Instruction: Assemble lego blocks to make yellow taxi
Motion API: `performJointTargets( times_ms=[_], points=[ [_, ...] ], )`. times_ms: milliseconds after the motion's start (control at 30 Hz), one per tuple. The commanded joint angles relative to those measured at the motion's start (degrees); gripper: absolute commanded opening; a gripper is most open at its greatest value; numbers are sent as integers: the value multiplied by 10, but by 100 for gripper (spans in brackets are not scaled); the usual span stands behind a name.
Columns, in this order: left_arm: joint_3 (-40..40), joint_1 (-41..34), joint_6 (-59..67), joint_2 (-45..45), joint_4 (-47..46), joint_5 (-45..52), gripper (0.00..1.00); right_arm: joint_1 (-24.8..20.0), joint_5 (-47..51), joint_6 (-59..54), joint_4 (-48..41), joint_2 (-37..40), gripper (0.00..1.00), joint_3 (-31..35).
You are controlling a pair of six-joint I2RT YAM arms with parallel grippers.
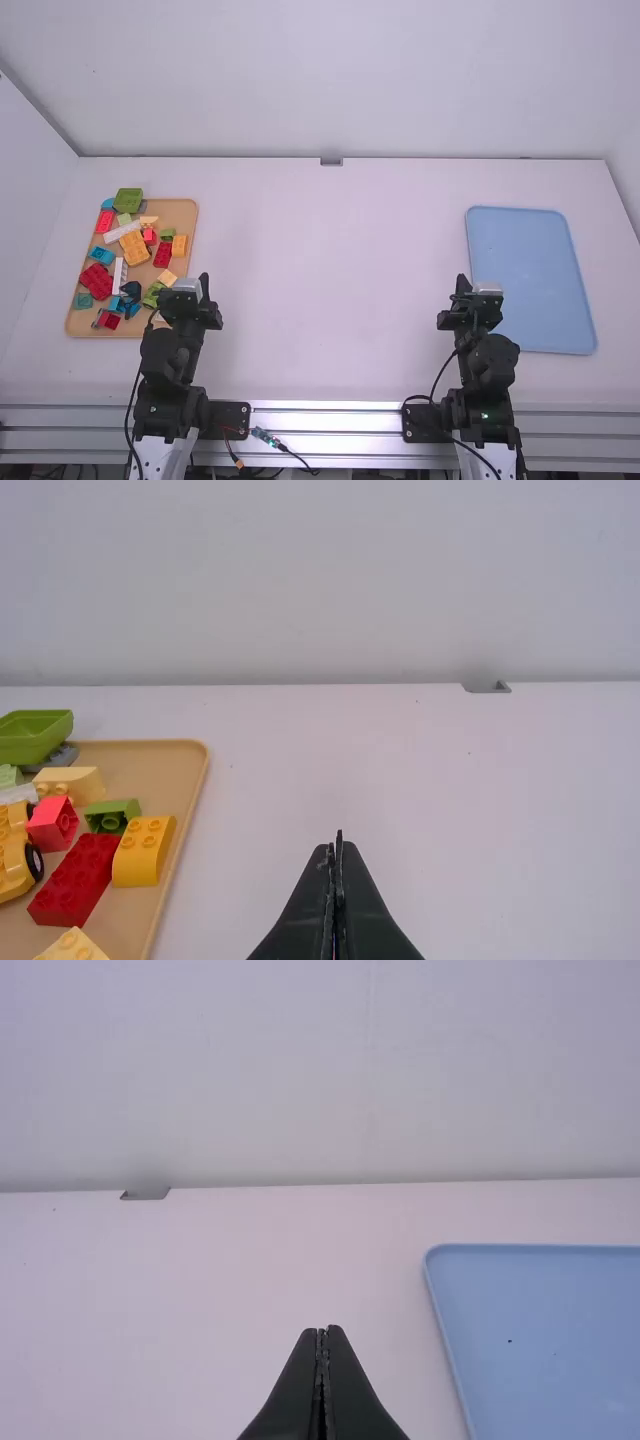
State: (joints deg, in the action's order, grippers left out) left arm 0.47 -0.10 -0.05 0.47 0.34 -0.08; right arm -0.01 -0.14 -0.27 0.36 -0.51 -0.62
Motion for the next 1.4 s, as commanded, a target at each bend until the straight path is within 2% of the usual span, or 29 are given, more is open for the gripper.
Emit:
performJointTargets(
  times_ms=[0,300,533,900,1367],
  points=[
    [0,0,0,0,0,0,0,0,1,0,0,0,0,0],
    [7,-1,-1,11,0,1,3,0,-3,-2,0,-16,3,-10],
    [27,-3,-4,41,0,2,10,-1,-11,-6,-5,-55,10,-37],
    [73,-7,-15,125,18,-5,26,0,-40,-15,-8,-159,26,-109],
    [150,-14,-52,297,70,-63,54,32,-82,-30,32,-343,54,-224]
  ],
)
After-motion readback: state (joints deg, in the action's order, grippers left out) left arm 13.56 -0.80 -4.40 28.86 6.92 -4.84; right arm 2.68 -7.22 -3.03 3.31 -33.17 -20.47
